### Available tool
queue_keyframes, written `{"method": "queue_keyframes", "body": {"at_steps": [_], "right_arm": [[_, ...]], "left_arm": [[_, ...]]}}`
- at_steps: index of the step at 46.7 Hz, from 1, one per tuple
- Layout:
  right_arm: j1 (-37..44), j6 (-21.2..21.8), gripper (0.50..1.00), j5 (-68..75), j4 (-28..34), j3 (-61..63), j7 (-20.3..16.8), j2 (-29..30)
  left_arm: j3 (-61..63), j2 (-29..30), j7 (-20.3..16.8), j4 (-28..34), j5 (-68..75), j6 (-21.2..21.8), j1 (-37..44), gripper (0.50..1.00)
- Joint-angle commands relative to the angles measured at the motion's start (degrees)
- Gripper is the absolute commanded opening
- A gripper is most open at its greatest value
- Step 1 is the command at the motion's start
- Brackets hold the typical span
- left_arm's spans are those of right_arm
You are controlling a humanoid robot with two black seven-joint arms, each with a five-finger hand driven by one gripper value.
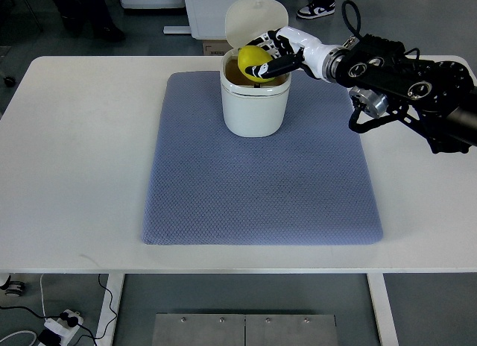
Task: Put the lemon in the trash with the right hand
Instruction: 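Open the right hand fingers to drop the lemon into the bin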
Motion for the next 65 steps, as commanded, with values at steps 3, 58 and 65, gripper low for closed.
{"method": "queue_keyframes", "body": {"at_steps": [3, 58, 65], "right_arm": [[0.0, 0.0, 0.5, 0.0, -0.4, 0.0, -0.2, 0.0], [0.3, 0.1, 0.795, 0.0, 0.0, 0.0, 0.4, 0.0], [0.3, 0.0, 0.72, -0.1, 0.0, 1.0, 0.7, 0.0]], "left_arm": [[0.0, 0.0, 0.0, 0.1, 0.1, 0.0, 0.0, 1.0], [0.0, 0.0, 0.0, 0.0, 0.0, 0.0, -0.1, 1.0], [0.0, 0.0, 0.0, 0.0, 0.1, 0.0, -0.1, 1.0]]}}
